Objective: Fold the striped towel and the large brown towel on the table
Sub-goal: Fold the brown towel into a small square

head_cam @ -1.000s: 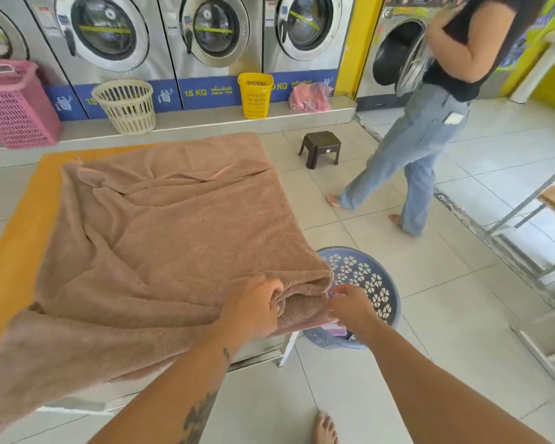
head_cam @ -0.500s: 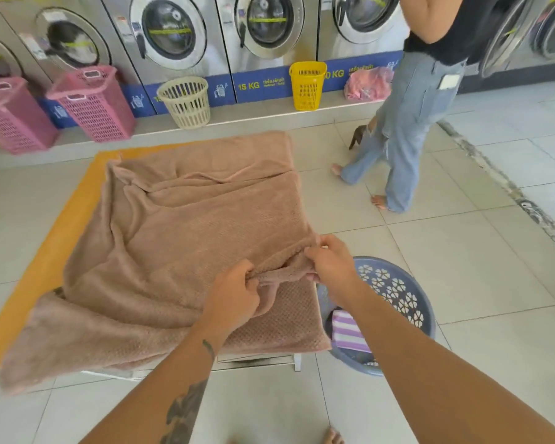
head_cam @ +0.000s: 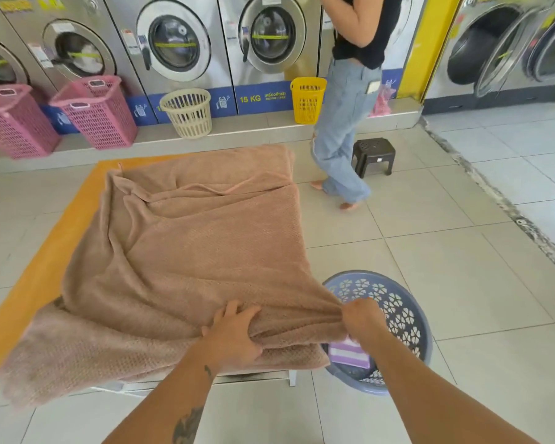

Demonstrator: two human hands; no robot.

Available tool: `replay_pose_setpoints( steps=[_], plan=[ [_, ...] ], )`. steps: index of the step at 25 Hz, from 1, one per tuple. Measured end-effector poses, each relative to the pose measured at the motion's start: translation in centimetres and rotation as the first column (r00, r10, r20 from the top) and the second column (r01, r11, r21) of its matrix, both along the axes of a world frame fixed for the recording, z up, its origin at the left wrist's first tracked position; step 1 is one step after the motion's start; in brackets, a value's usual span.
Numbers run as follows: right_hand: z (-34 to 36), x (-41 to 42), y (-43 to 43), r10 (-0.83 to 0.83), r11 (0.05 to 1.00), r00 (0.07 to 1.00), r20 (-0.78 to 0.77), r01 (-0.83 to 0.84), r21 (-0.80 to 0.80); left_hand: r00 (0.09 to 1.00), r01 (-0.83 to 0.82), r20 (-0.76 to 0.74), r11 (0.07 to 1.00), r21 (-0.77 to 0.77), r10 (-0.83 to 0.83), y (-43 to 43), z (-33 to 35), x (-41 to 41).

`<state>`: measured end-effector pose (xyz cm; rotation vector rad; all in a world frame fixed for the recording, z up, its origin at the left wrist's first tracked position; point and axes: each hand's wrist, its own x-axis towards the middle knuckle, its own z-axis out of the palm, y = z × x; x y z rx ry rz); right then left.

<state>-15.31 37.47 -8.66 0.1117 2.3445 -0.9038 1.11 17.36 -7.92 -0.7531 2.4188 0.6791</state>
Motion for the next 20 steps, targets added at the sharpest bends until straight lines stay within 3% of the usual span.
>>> replay_pose_setpoints(
  steps=[5,9,11,14,20],
  plan=[
    [0.0,1.6,-0.2,0.171,0.979,0.985,-0.006,-0.169,0.115,0.975,0.024,-0.217,0.997,-0.079,-0.04,-0.8,1.6,-0.5],
    [3.5,1.7,-3.4,0.331,0.94,0.919,-0.213,-0.302,0.158,0.928,-0.106,-0.341,0.982,0.156,0.154,-1.5,3.6,-0.4],
    [5.8,1.9,-5.8,0.404,0.915,0.864,-0.302,-0.388,0.115,0.878,-0.163,-0.417,0.965,0.203,0.236,-2.7,5.0,-0.6],
    [8.3,1.8,-10.1,0.486,0.856,0.824,-0.293,-0.516,-0.033,0.79,-0.234,-0.525,0.947,0.222,0.318,-5.4,7.4,-0.6],
    [10.8,2.3,-19.4,0.611,0.757,0.736,-0.291,-0.651,-0.055,0.649,-0.386,-0.59,0.876,0.289,0.481,-15.3,9.6,2.6]
  ],
)
